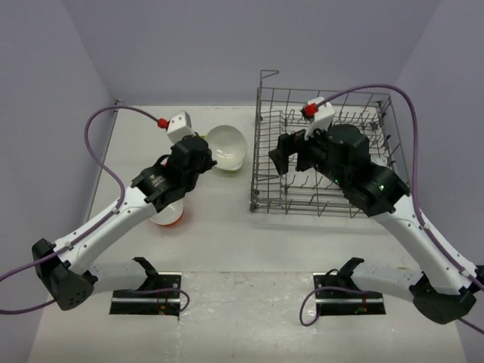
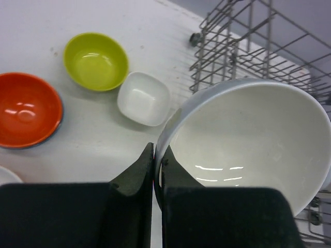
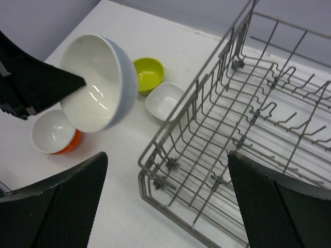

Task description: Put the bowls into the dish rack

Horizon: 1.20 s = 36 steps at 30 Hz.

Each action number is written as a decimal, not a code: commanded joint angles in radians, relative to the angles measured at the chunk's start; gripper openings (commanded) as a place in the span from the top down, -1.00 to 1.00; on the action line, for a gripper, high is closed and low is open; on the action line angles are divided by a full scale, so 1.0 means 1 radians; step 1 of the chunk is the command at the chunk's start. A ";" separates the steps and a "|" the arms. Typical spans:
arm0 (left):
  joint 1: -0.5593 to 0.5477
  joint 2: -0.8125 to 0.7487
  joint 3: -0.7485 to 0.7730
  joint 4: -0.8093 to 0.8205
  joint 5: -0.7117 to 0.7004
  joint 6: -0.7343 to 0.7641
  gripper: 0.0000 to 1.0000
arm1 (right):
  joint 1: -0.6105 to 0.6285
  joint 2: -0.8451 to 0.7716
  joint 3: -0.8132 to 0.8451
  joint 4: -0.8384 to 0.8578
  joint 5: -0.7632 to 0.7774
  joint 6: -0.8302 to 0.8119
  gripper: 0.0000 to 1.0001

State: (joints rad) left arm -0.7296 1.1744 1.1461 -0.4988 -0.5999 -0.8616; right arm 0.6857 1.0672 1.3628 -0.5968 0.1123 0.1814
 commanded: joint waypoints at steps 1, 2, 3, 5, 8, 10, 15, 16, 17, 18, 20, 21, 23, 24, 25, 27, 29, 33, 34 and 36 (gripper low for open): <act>-0.053 0.051 0.160 0.141 -0.078 0.041 1.00 | 0.095 0.084 0.128 0.029 0.192 -0.053 -0.98; -0.056 0.077 0.178 0.147 -0.081 0.039 1.00 | 0.107 0.102 0.154 0.022 0.211 -0.051 -0.98; -0.057 0.090 0.193 0.152 -0.080 0.032 1.00 | 0.121 0.117 0.188 0.019 0.242 -0.043 -0.98; -0.063 0.111 0.218 0.190 -0.066 0.029 1.00 | 0.161 0.164 0.209 0.017 0.330 -0.054 -0.98; -0.071 0.123 0.233 0.246 -0.052 0.019 1.00 | 0.173 0.223 0.239 0.006 0.395 -0.016 -0.98; -0.079 0.126 0.236 0.270 -0.063 0.012 1.00 | 0.173 0.247 0.260 -0.004 0.470 0.057 -0.81; -0.086 0.149 0.233 0.325 -0.043 -0.016 1.00 | 0.176 0.304 0.265 0.049 0.463 0.113 -0.53; -0.087 0.156 0.233 0.328 -0.040 -0.022 1.00 | 0.175 0.318 0.271 0.043 0.475 0.118 -0.44; -0.087 0.160 0.233 0.330 -0.037 -0.031 1.00 | 0.175 0.330 0.280 0.034 0.493 0.124 -0.35; -0.087 0.162 0.227 0.341 -0.034 -0.034 1.00 | 0.175 0.353 0.297 0.013 0.512 0.130 -0.27; -0.087 0.165 0.218 0.348 -0.023 -0.045 1.00 | 0.176 0.373 0.311 -0.001 0.559 0.133 -0.05; -0.087 0.165 0.205 0.365 -0.018 -0.045 1.00 | 0.175 0.387 0.314 -0.006 0.567 0.141 0.02; -0.087 0.171 0.199 0.371 -0.006 -0.053 1.00 | 0.175 0.399 0.329 -0.018 0.595 0.151 0.26; -0.087 0.174 0.198 0.379 -0.001 -0.053 1.00 | 0.175 0.404 0.334 -0.021 0.601 0.156 0.32; -0.087 0.177 0.198 0.381 0.003 -0.054 1.00 | 0.175 0.410 0.335 -0.023 0.624 0.161 0.43; -0.087 0.186 0.193 0.390 0.028 -0.056 1.00 | 0.175 0.416 0.341 -0.026 0.651 0.173 1.00; -0.087 0.198 0.184 0.410 0.072 -0.053 1.00 | 0.175 0.422 0.352 -0.040 0.690 0.176 1.00; -0.087 0.222 0.184 0.434 0.150 -0.028 1.00 | 0.173 0.428 0.369 -0.060 0.759 0.165 1.00; -0.087 0.223 0.178 0.445 0.191 -0.011 0.91 | 0.173 0.427 0.372 -0.060 0.777 0.153 1.00; -0.087 0.223 0.172 0.462 0.230 0.010 0.01 | 0.169 0.422 0.375 -0.069 0.837 0.107 1.00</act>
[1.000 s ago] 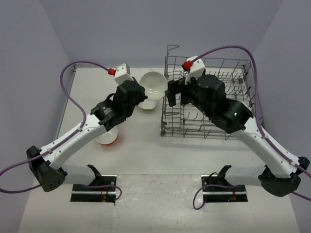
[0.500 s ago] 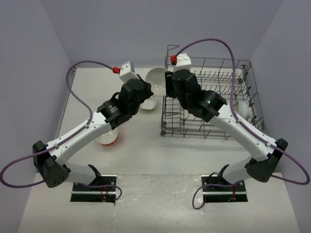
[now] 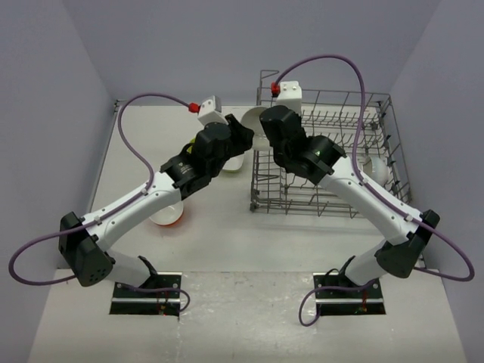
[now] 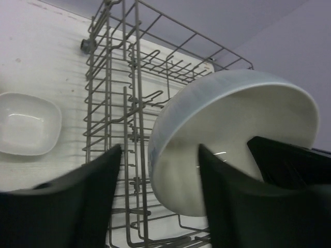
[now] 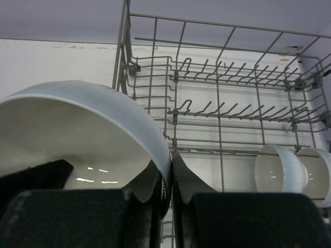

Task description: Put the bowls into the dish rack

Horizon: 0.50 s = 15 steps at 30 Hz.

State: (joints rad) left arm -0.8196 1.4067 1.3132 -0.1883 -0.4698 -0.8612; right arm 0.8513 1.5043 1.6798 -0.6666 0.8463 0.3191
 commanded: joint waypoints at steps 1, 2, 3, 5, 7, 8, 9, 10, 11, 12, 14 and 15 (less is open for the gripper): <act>0.004 -0.009 0.000 0.158 0.118 0.031 -0.27 | -0.001 -0.018 0.061 -0.004 0.121 -0.046 1.00; 0.004 -0.014 -0.005 0.158 0.149 0.042 -0.57 | -0.006 -0.027 0.058 -0.013 0.131 -0.064 1.00; 0.004 -0.018 -0.008 0.162 0.166 0.054 -1.00 | -0.023 -0.035 0.060 -0.022 0.132 -0.093 1.00; 0.004 -0.034 -0.012 0.161 0.197 0.083 -1.00 | -0.041 -0.045 0.060 -0.065 0.132 -0.123 1.00; 0.004 -0.055 -0.040 0.164 0.200 0.102 -1.00 | -0.075 -0.056 0.058 -0.105 0.174 -0.167 1.00; 0.004 -0.058 -0.051 0.168 0.195 0.111 -1.00 | -0.086 -0.058 0.069 -0.181 0.186 -0.169 1.00; 0.004 -0.058 -0.060 0.164 0.185 0.125 -1.00 | -0.118 -0.056 0.078 -0.229 0.192 -0.161 1.00; 0.005 -0.049 -0.060 0.152 0.172 0.126 -1.00 | -0.136 -0.053 0.104 -0.336 0.188 -0.144 1.00; 0.013 -0.043 -0.058 0.136 0.181 0.136 -1.00 | -0.171 -0.052 0.113 -0.376 0.183 -0.120 1.00; 0.017 -0.035 -0.055 0.124 0.187 0.136 -1.00 | -0.185 -0.052 0.113 -0.404 0.183 -0.121 1.00; 0.026 -0.008 -0.057 0.112 0.214 0.142 -1.00 | -0.214 -0.053 0.106 -0.461 0.189 -0.143 1.00; 0.033 0.011 -0.055 0.110 0.224 0.143 -1.00 | -0.216 -0.055 0.101 -0.468 0.188 -0.161 1.00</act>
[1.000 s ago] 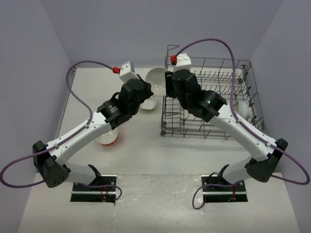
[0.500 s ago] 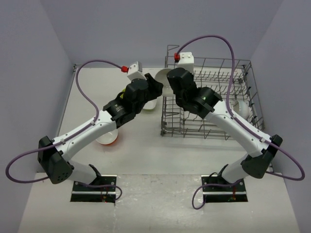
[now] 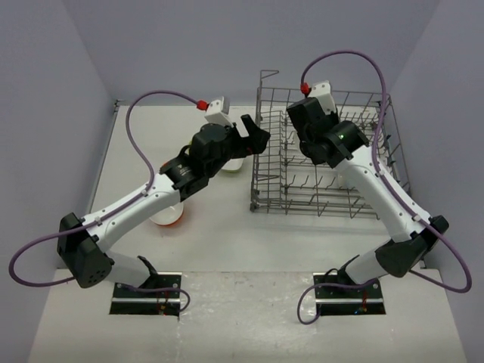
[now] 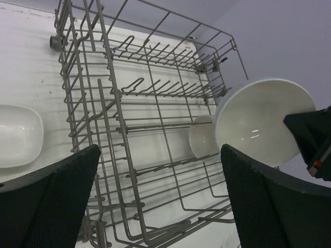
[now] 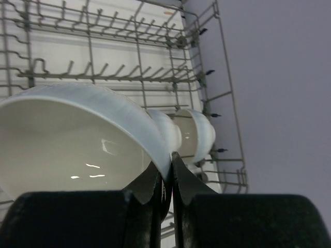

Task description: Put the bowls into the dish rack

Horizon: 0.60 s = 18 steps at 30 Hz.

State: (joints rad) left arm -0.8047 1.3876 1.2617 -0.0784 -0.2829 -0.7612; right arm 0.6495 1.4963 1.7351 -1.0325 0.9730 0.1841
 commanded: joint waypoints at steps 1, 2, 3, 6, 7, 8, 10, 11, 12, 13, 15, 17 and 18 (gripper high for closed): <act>0.028 0.039 -0.004 0.011 0.066 0.049 -1.00 | -0.016 -0.047 0.026 -0.110 0.067 -0.072 1.00; 0.032 0.050 -0.002 0.014 0.077 0.053 -0.97 | -0.016 -0.047 0.012 -0.115 0.072 -0.095 1.00; 0.035 0.068 0.005 0.012 0.085 0.054 -0.90 | -0.016 -0.036 0.000 -0.121 0.081 -0.113 1.00; 0.036 0.106 0.016 0.020 0.108 0.068 -0.70 | -0.019 0.005 -0.023 -0.213 0.114 -0.127 1.00; 0.036 0.116 0.021 0.026 0.114 0.069 -0.67 | -0.021 0.046 -0.028 -0.288 0.147 -0.106 1.00; 0.036 0.126 0.022 0.028 0.119 0.069 -0.60 | -0.022 0.068 -0.028 -0.326 0.173 -0.083 1.00; 0.038 0.154 0.033 0.023 0.131 0.071 -0.51 | -0.027 0.131 -0.019 -0.421 0.196 -0.037 1.00; 0.039 0.162 0.034 0.023 0.134 0.072 -0.43 | -0.030 0.151 -0.016 -0.448 0.194 -0.017 1.00; 0.039 0.174 0.034 0.022 0.137 0.074 -0.40 | -0.033 0.169 -0.019 -0.475 0.188 0.007 1.00; 0.039 0.182 0.034 0.025 0.137 0.079 -0.33 | -0.040 0.188 -0.032 -0.463 0.162 -0.023 1.00; 0.041 0.192 0.036 0.025 0.136 0.083 -0.28 | -0.048 0.202 -0.077 -0.448 0.179 -0.026 1.00; 0.041 0.205 0.038 0.022 0.140 0.083 -0.14 | -0.062 0.222 -0.094 -0.428 0.193 -0.060 1.00; 0.041 0.209 0.038 0.020 0.142 0.082 -0.08 | -0.067 0.232 -0.089 -0.428 0.196 -0.055 1.00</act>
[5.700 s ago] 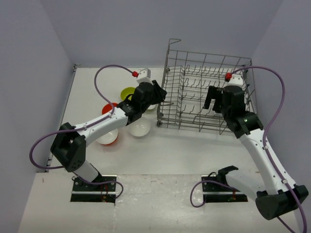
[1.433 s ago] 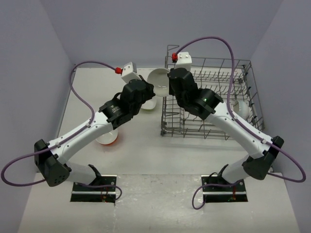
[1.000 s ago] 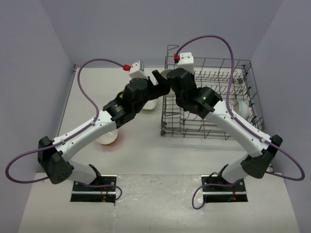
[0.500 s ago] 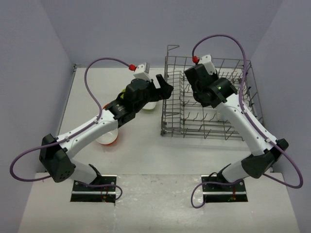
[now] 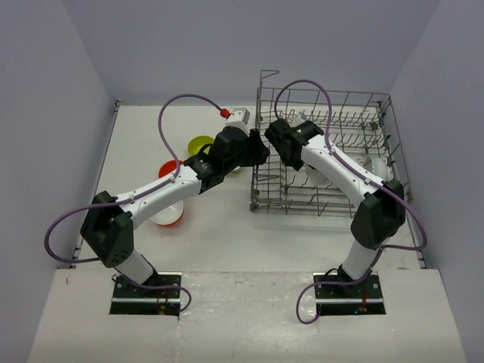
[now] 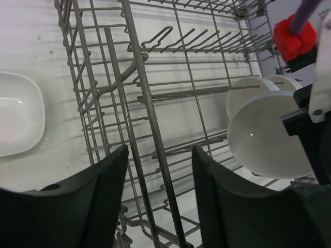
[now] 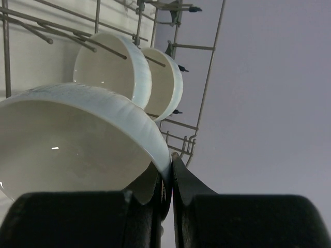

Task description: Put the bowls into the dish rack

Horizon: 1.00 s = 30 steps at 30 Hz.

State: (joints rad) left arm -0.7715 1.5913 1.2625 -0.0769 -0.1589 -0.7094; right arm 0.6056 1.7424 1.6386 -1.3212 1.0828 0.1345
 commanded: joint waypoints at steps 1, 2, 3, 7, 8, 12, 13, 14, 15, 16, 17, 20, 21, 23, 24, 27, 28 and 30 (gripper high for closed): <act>0.009 0.010 0.035 0.019 0.019 0.031 0.00 | -0.036 0.005 0.016 -0.141 0.082 -0.006 1.00; 0.009 0.019 0.037 0.017 0.021 0.031 0.06 | -0.047 0.012 0.024 -0.144 0.089 0.000 1.00; 0.011 0.022 0.037 0.016 0.027 0.030 0.11 | -0.056 0.019 0.035 -0.148 0.085 0.002 1.00; 0.015 0.035 0.034 0.020 0.038 0.028 0.23 | -0.104 0.003 -0.008 -0.089 0.094 -0.084 1.00; 0.015 0.039 0.032 0.025 0.048 0.028 0.24 | -0.107 -0.006 -0.025 -0.070 0.112 -0.105 1.00; 0.018 0.045 0.031 0.037 0.064 0.027 0.27 | -0.127 -0.012 -0.062 0.046 0.160 -0.281 1.00; 0.020 0.047 0.029 0.035 0.064 0.028 0.28 | -0.132 -0.012 -0.065 0.075 0.176 -0.320 1.00; 0.020 0.045 0.028 0.038 0.064 0.030 0.28 | -0.136 -0.014 -0.069 0.108 0.189 -0.366 1.00; 0.023 0.044 0.020 0.045 0.064 0.028 0.28 | -0.136 -0.001 -0.066 0.123 0.192 -0.434 1.00; 0.023 0.041 0.017 0.049 0.065 0.025 0.31 | -0.136 0.009 -0.062 0.135 0.256 -0.475 1.00; 0.024 0.039 0.014 0.054 0.074 0.027 0.32 | -0.136 0.022 -0.056 0.154 0.297 -0.505 1.00; 0.024 0.024 -0.008 0.077 0.087 0.027 0.34 | -0.136 0.092 0.079 0.090 0.276 -0.470 1.00; 0.024 0.019 -0.015 0.103 0.087 0.028 0.34 | -0.136 0.117 0.095 0.086 0.278 -0.472 1.00; 0.026 0.007 -0.031 0.108 0.082 0.028 0.35 | -0.136 0.146 0.147 0.089 0.253 -0.486 1.00; 0.026 0.004 -0.032 0.108 0.081 0.028 0.36 | -0.136 0.157 0.151 0.103 0.262 -0.504 1.00; 0.026 -0.014 -0.044 0.118 0.081 0.031 0.36 | -0.135 0.206 0.127 0.114 0.279 -0.501 1.00; 0.026 -0.019 -0.049 0.120 0.079 0.031 0.36 | -0.132 0.236 0.124 0.116 0.272 -0.503 1.00; 0.026 -0.030 -0.060 0.124 0.068 0.031 0.36 | -0.132 0.264 0.133 0.119 0.270 -0.504 1.00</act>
State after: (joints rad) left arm -0.7513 1.6054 1.2324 -0.0074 -0.1345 -0.7227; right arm 0.4713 1.9717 1.7435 -1.2015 1.2884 -0.3248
